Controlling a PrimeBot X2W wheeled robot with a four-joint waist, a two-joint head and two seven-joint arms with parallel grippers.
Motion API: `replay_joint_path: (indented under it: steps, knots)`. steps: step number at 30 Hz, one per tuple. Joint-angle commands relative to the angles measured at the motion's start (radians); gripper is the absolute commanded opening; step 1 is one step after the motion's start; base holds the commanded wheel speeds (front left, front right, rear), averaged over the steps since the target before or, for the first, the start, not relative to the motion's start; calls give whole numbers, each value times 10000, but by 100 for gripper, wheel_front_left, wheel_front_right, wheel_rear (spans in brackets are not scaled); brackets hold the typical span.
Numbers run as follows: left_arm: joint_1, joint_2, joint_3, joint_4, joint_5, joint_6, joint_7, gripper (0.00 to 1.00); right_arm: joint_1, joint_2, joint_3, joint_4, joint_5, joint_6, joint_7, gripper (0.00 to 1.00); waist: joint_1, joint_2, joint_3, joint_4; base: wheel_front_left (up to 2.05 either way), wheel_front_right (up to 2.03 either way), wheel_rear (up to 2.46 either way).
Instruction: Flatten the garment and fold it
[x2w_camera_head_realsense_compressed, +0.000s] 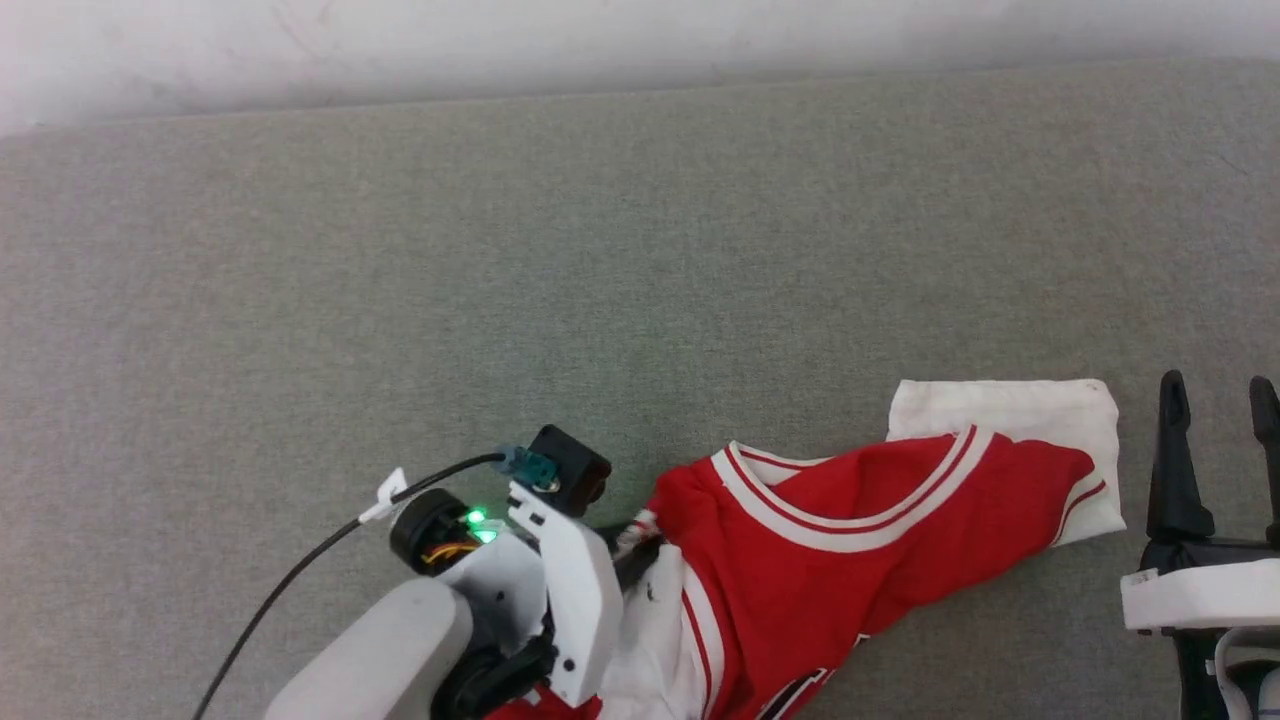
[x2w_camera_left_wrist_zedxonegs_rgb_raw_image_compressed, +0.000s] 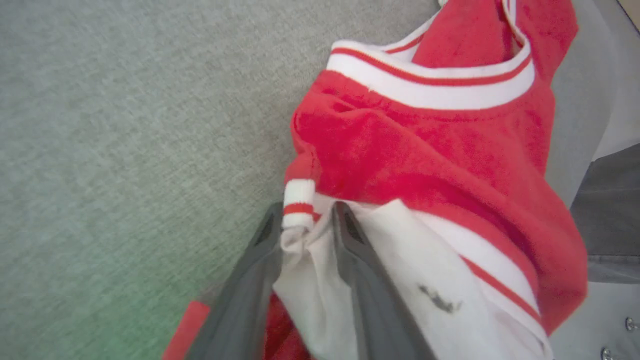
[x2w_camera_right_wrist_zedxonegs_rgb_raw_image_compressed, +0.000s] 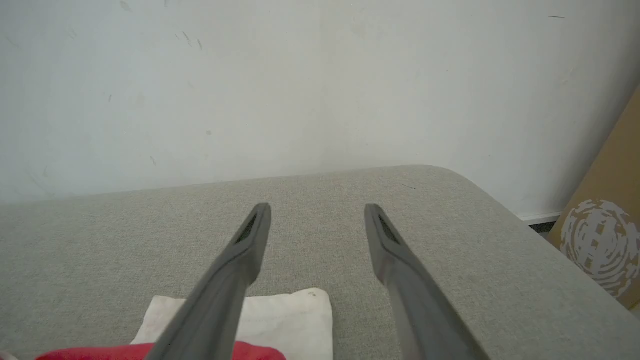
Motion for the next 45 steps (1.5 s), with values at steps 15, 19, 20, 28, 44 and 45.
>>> replay_joint_path:
  steps: [15,19,20,28,44,45]
  knots:
    - [-1980,357,2154,-1159,496,500,-2549,0,-318,16,-117,-105,-67,-9,-85,100,-1,-1,651,134,0,0,0]
    - [-2715,632,2328,368,1335,545,-3472,0,-544,16,47,-116,-103,-9,-53,100,-1,-1,1014,2,0,0,0]
    - [-2852,668,2265,859,1555,518,-3696,0,-597,16,79,-114,-106,-9,-57,100,-1,-1,1090,-39,0,0,0]
    - [-3249,-69,2164,4055,1684,506,-5016,100,-731,16,123,15,-168,-9,-77,100,-1,-1,1306,-106,0,0,0]
    - [513,320,1986,-974,569,1567,-3965,100,-108,16,66,162,-218,-9,189,100,-1,-1,-85,829,0,0,0]
    - [962,457,1824,-1333,430,1605,-3568,100,-87,16,89,157,-205,-9,211,100,-1,-1,-118,844,0,0,0]
